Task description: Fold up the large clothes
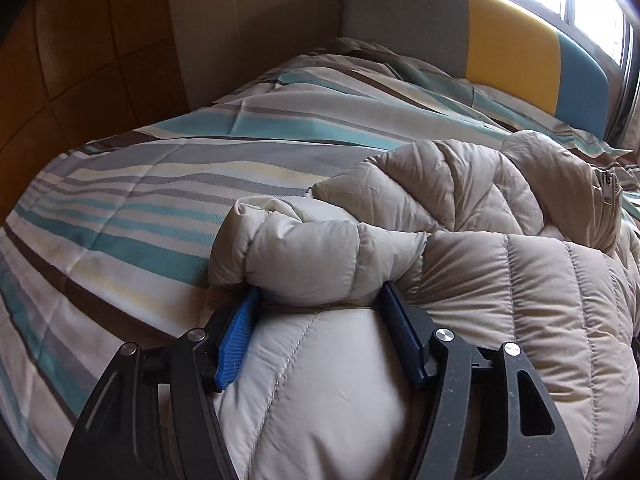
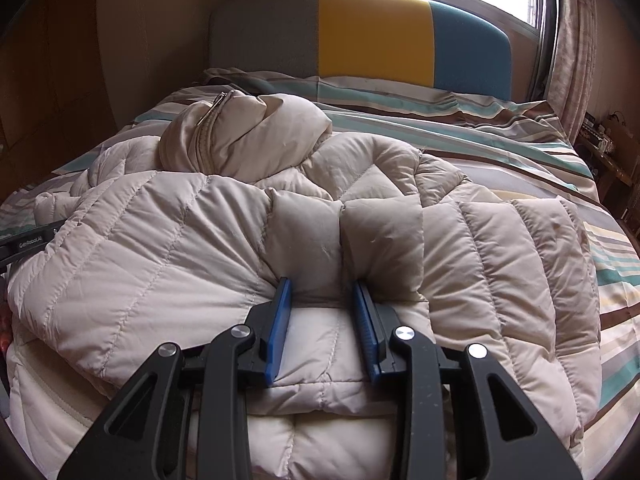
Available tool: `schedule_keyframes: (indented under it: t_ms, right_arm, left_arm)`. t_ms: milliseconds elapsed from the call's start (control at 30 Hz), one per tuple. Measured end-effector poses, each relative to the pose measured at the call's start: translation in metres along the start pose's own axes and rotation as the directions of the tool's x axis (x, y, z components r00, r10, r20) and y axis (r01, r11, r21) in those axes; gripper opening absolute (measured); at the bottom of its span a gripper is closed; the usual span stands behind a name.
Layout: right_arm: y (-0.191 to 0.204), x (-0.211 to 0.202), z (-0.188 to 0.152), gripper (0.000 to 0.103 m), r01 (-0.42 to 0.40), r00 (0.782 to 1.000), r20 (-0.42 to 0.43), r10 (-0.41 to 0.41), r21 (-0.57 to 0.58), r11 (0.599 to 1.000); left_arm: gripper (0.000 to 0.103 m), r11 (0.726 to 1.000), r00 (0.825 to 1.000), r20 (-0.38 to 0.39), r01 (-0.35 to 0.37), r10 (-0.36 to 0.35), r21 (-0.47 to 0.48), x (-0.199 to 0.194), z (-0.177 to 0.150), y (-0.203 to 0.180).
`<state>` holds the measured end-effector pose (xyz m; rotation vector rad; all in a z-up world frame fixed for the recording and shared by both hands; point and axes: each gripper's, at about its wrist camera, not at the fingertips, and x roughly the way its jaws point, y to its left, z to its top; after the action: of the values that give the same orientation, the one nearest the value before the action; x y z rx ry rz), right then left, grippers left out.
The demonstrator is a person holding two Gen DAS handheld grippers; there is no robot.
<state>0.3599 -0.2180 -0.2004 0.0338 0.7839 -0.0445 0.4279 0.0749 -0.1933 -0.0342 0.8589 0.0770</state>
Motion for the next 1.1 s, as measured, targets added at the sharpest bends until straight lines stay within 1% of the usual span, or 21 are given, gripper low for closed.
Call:
schedule_keyframes:
  t_ms: [100,167,200,233,267,300,367,400,500,533,600,667,700,767,800,933,1033,1100]
  right_arm:
    - [0.0,0.0,0.0,0.031,0.002,1.0,-0.001,-0.002,0.0,1.0]
    - [0.001,0.001,0.0,0.031,0.005,1.0,-0.002,-0.005,-0.001,1.0]
    - [0.001,0.001,0.0,0.031,0.007,1.0,-0.002,-0.007,-0.002,1.0]
    - [0.001,0.001,0.0,0.031,0.008,1.0,-0.001,-0.008,-0.003,1.0]
    - [0.001,0.001,0.001,0.031,0.009,1.0,-0.001,-0.009,-0.004,1.0]
    - [0.001,0.001,0.0,0.031,0.009,1.0,-0.001,-0.009,-0.004,1.0]
    - [0.001,0.001,0.0,0.031,0.01,1.0,0.0,-0.01,-0.005,1.0]
    - [0.001,0.001,0.0,0.031,0.01,1.0,0.001,-0.01,-0.005,1.0]
    - [0.001,0.001,0.0,0.031,0.009,1.0,0.002,-0.009,-0.004,1.0]
    - [0.001,0.001,0.0,0.031,0.008,1.0,0.002,-0.008,-0.004,1.0]
    - [0.001,0.001,0.0,0.031,0.007,1.0,0.003,-0.007,-0.004,1.0]
    - [0.001,0.001,0.0,0.031,0.007,1.0,0.004,-0.007,-0.004,1.0]
    - [0.001,0.001,0.0,0.031,0.009,1.0,0.004,-0.009,-0.006,1.0]
    - [0.002,0.001,0.0,0.031,0.016,1.0,0.004,-0.016,-0.012,1.0]
    - [0.004,0.001,0.0,0.031,0.023,1.0,0.004,-0.023,-0.019,1.0]
    - [0.006,0.003,0.0,0.031,0.033,0.999,0.003,-0.033,-0.028,0.999]
    - [0.006,0.003,0.0,0.031,0.032,0.999,0.002,-0.032,-0.027,0.999]
    - [0.006,0.003,0.0,0.031,0.032,0.999,0.002,-0.032,-0.028,0.999]
  left_arm:
    - [0.066,1.0,1.0,0.007,0.002,-0.002,-0.003,-0.006,-0.001,0.0]
    - [0.075,1.0,1.0,0.009,-0.012,0.012,-0.003,-0.015,-0.001,0.002]
    - [0.079,1.0,0.999,0.017,-0.029,0.03,-0.009,-0.029,-0.004,0.003]
    - [0.085,0.999,0.999,0.032,-0.041,0.041,-0.023,-0.04,-0.006,0.003]
    - [0.086,0.998,0.997,0.056,-0.043,0.046,-0.041,-0.05,-0.008,0.003]
    - [0.086,0.997,0.994,0.11,-0.022,0.029,-0.069,-0.07,-0.014,0.002]
    - [0.086,0.997,0.986,0.167,0.021,-0.009,-0.071,-0.092,-0.022,-0.007]
    - [0.086,0.998,0.984,0.178,0.033,-0.022,-0.058,-0.097,-0.025,-0.013]
    - [0.086,0.995,0.983,0.154,0.09,-0.096,0.041,-0.101,-0.035,-0.05]
    - [0.086,0.994,0.984,0.146,0.093,-0.102,0.064,-0.098,-0.037,-0.058]
    - [0.086,0.992,0.991,0.114,0.057,-0.07,0.115,-0.084,-0.041,-0.073]
    - [0.086,0.992,0.996,0.063,0.054,-0.061,0.114,-0.065,-0.045,-0.074]
    - [0.087,0.992,0.996,0.031,0.076,-0.079,0.103,-0.053,-0.048,-0.071]
    - [0.088,0.991,0.995,0.003,0.097,-0.097,0.09,-0.044,-0.05,-0.066]
    - [0.089,0.991,0.996,-0.007,0.094,-0.094,0.094,-0.04,-0.051,-0.067]
    - [0.09,0.991,0.998,-0.012,0.056,-0.055,0.124,-0.034,-0.051,-0.075]
    - [0.09,0.991,0.998,-0.006,0.06,-0.06,0.118,-0.037,-0.052,-0.075]
    - [0.093,0.992,0.999,0.004,0.044,-0.045,0.119,-0.042,-0.055,-0.076]
